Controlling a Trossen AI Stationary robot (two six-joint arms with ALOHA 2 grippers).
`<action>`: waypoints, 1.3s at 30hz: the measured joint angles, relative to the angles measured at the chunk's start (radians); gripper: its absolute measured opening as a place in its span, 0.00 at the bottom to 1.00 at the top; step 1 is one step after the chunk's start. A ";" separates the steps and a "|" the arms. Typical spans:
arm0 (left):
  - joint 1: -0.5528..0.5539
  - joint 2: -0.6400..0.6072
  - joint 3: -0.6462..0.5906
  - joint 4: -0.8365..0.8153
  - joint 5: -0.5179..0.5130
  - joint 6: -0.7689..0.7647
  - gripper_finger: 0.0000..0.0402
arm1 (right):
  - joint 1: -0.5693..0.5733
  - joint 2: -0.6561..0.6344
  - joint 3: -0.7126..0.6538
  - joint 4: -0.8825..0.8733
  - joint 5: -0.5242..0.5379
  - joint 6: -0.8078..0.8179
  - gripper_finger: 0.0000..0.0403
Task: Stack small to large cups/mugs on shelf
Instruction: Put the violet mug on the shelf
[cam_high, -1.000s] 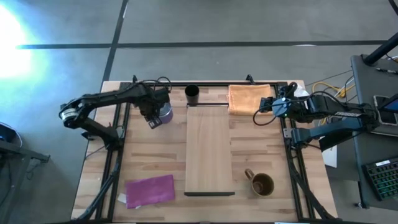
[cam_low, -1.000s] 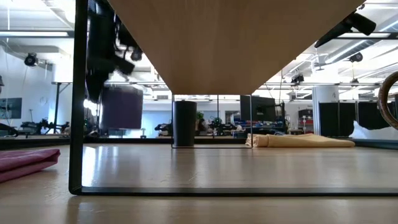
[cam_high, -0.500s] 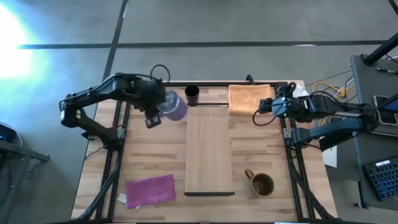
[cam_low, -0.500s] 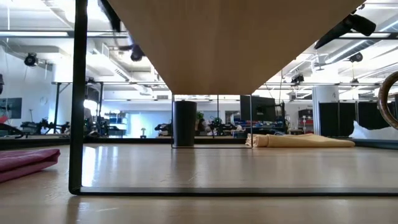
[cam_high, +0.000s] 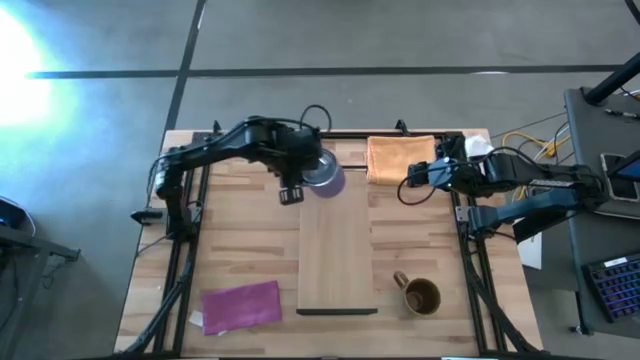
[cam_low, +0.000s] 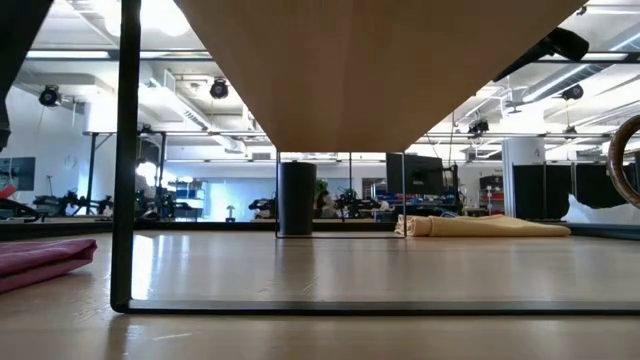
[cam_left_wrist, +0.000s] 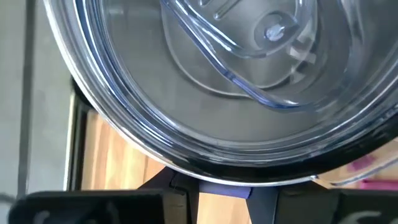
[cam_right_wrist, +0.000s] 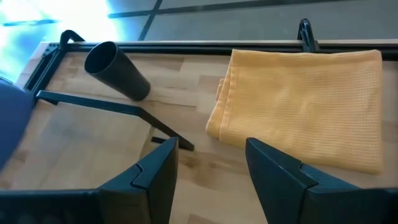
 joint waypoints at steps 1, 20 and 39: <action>-0.003 0.013 0.011 0.001 0.005 0.010 0.17 | 0.000 -0.006 0.000 0.000 0.000 0.000 0.45; 0.009 0.161 0.047 0.024 -0.081 0.111 0.17 | 0.000 -0.037 0.000 -0.001 0.005 -0.043 0.42; 0.011 0.160 0.046 0.088 -0.035 0.133 0.27 | 0.000 -0.037 0.000 -0.001 0.009 -0.055 0.41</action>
